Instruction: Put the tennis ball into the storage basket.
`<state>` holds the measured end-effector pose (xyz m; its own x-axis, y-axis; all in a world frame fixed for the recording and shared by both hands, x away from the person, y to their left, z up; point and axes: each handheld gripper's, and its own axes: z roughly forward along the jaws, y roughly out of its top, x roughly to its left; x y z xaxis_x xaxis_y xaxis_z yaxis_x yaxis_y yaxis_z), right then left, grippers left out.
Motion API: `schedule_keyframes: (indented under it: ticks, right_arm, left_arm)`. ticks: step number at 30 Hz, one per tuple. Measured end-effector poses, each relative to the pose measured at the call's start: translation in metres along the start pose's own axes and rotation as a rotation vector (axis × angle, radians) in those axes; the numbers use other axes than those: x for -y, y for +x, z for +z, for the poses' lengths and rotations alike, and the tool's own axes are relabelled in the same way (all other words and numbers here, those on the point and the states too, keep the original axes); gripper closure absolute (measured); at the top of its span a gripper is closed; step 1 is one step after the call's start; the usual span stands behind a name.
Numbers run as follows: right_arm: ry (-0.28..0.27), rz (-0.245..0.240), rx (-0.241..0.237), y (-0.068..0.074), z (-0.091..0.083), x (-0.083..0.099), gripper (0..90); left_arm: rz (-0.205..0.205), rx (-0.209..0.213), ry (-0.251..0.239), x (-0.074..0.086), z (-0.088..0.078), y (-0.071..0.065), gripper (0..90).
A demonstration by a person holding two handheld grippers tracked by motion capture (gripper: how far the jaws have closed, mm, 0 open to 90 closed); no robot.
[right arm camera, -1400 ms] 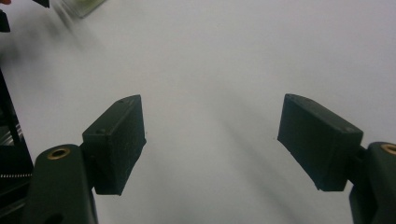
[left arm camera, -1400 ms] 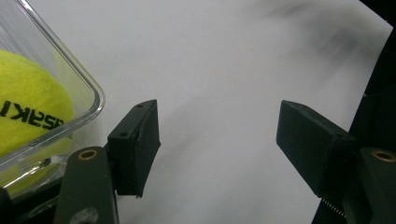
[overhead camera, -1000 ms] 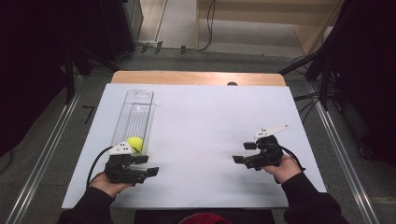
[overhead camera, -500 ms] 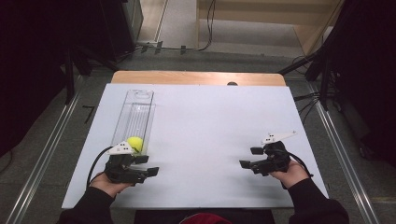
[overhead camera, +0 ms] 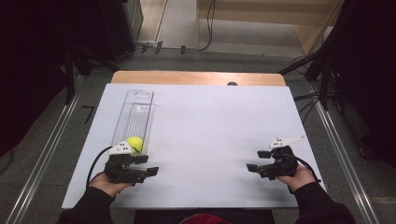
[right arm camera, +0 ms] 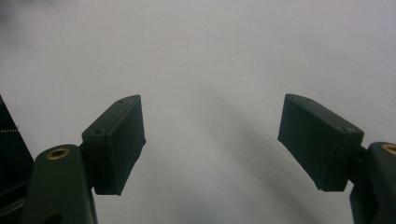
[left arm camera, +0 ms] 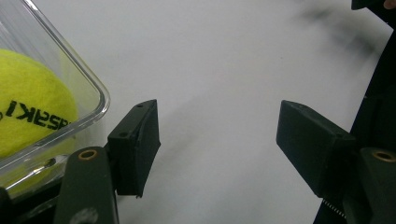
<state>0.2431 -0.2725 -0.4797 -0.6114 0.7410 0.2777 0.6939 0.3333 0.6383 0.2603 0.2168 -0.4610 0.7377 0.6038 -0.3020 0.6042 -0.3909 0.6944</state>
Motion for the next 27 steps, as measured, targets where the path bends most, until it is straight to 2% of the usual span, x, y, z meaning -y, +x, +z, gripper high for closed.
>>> schedule_keyframes:
  ticks: [8, 27]
  right_arm:
    - [-0.001, 0.017, 0.013, -0.0043, -0.0055, 0.0085, 20.7]
    - [0.008, 0.004, 0.004, -0.0075, -0.004, 0.0099, 20.7]
  left_arm:
    - [0.0, 0.001, 0.0, 0.0, -0.0001, 0.0002, 30.9]
    - [0.001, 0.001, 0.001, -0.0004, 0.0002, 0.0004, 30.9]
